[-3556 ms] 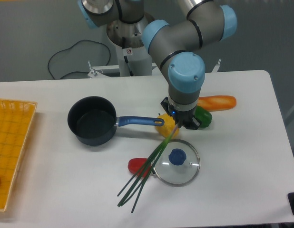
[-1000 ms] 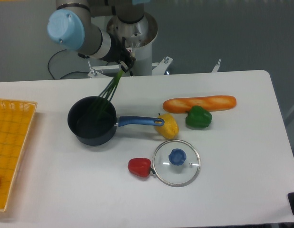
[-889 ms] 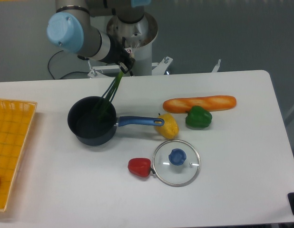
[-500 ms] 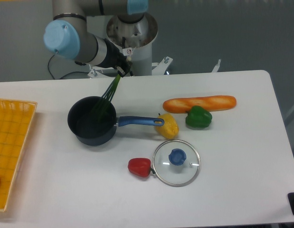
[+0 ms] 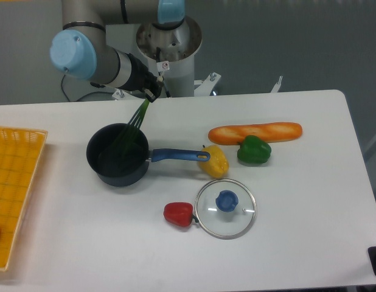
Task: Place the green onion in the pot
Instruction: 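Lower the green onions into the saucepan, then open the gripper to release the onions and raise it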
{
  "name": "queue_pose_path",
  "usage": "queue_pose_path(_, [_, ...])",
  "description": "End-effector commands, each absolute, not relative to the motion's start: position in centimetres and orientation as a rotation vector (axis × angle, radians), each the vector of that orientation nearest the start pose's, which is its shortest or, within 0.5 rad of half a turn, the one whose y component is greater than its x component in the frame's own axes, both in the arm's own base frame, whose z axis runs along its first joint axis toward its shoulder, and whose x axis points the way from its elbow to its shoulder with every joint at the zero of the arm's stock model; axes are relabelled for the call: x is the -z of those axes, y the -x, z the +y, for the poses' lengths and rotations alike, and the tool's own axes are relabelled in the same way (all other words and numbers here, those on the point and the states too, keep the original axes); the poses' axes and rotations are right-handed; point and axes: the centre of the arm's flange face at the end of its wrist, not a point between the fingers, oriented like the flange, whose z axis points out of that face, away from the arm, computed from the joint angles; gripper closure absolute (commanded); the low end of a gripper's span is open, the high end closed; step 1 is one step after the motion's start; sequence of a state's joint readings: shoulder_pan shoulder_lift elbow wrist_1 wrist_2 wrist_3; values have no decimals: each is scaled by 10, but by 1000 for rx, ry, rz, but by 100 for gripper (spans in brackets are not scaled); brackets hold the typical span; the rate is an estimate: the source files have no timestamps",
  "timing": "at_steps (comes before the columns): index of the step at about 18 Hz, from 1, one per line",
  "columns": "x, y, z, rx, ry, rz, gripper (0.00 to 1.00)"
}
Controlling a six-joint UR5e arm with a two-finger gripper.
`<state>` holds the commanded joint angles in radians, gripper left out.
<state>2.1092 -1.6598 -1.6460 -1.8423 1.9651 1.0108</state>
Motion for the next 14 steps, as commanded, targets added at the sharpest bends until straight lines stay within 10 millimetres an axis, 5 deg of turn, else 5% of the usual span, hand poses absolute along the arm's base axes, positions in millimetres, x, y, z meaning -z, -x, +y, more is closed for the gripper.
queue_pose_path(14, [-393,162,472,-37,-2564,-715,95])
